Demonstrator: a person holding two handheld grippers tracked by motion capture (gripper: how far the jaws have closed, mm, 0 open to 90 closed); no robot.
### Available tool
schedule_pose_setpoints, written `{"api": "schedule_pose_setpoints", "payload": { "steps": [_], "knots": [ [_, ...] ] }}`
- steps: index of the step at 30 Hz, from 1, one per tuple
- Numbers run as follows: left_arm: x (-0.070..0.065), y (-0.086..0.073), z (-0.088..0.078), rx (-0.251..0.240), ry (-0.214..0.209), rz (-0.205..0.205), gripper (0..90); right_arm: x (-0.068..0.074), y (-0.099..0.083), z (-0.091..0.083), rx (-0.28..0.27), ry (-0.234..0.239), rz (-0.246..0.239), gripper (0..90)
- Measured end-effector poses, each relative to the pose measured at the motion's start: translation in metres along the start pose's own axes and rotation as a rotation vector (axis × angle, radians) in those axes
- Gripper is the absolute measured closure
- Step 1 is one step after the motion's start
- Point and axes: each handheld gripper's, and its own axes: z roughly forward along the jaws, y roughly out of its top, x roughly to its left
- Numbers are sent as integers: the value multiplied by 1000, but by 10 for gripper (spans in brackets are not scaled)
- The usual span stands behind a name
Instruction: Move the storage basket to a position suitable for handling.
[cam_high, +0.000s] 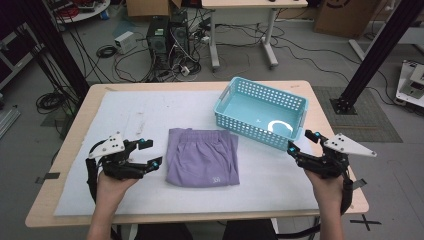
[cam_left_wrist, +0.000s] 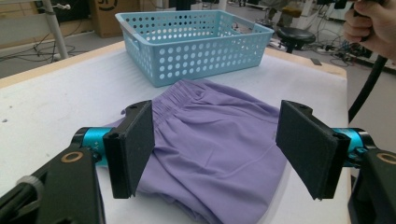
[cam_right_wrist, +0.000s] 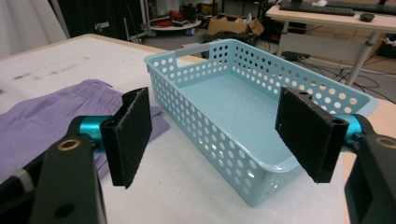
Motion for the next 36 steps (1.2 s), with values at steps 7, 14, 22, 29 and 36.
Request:
{"api": "schedule_pose_setpoints", "payload": {
  "steps": [7, 14, 22, 29, 36],
  "knots": [
    [9, 15, 16, -3, -37, 16, 281, -10, -2, 3, -2, -46, 23, 279],
    [25, 34, 32, -37, -72, 25, 279, -31, -2, 18, 26, -114, 80, 281],
    [35, 43, 50, -9, -77, 30, 273, -67, 1, 61, 176, -210, 210, 341],
    [33, 42, 54, 10, -91, 50, 270, -86, -9, 90, 269, -235, 298, 388],
    [33, 40, 51, 4, -94, 50, 270, -94, -17, 105, 308, -222, 356, 493]
  ]
}}
